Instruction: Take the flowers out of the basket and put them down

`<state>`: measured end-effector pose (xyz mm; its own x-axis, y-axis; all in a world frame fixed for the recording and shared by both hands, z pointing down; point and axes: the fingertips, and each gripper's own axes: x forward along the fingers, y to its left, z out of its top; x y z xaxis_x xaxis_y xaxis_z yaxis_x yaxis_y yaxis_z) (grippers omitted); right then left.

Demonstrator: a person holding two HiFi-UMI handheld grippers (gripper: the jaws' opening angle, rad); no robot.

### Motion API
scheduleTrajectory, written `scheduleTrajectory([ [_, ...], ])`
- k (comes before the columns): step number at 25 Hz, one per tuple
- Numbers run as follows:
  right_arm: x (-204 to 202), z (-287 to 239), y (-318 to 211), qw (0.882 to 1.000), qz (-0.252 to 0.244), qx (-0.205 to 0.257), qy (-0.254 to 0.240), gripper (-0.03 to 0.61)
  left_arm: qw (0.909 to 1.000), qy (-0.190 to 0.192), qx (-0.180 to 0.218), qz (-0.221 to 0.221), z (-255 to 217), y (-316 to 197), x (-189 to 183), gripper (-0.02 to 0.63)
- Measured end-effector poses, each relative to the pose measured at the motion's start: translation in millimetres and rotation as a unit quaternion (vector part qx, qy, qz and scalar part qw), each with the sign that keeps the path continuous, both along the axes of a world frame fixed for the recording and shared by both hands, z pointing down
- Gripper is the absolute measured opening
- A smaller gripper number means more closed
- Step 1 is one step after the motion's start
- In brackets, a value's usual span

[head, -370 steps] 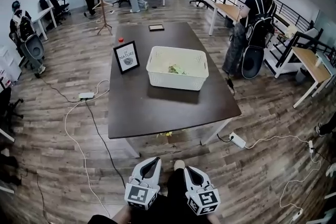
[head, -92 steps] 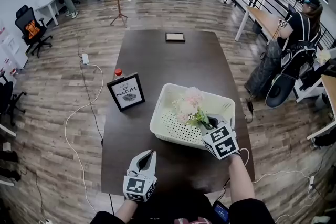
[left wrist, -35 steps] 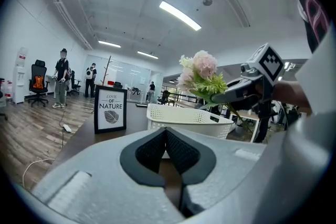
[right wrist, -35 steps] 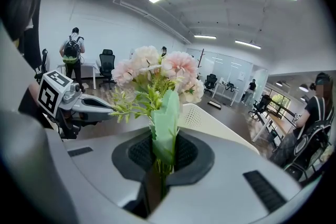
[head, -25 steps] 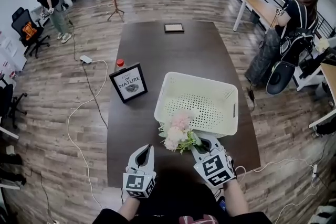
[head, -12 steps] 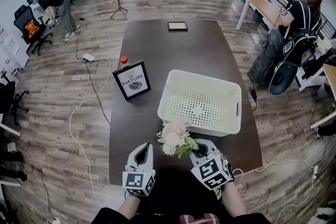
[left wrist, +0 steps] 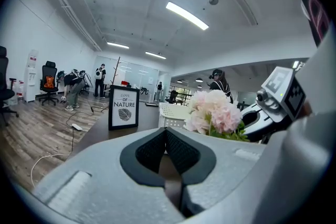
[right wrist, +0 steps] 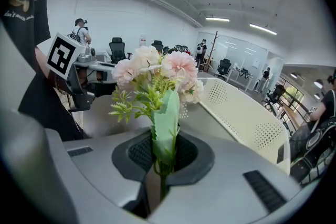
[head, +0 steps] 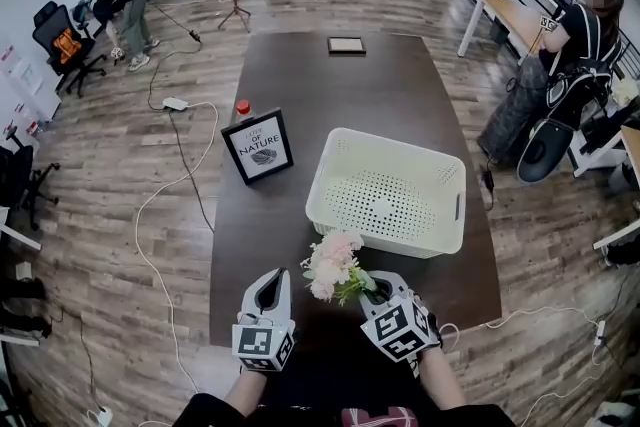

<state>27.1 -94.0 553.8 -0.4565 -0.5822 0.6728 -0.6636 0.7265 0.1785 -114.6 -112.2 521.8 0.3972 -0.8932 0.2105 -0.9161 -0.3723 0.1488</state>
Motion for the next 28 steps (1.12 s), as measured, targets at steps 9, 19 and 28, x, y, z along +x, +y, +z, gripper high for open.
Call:
scheduleTrajectory([
  [9,-3,27,7,0.999,-0.020,-0.017,0.022,0.048,1.0000,-0.002,-0.002,-0.002,1,-1,1,0.009],
  [19,-9,51,9,0.998,-0.030,-0.044,0.024,0.048,0.9999,-0.010,0.002,-0.003,-1,0,0,0.009],
  [28,-11,76,5,0.997,-0.029,-0.072,0.024,0.049,0.9998,-0.018,-0.008,-0.010,4,5,-5,0.009],
])
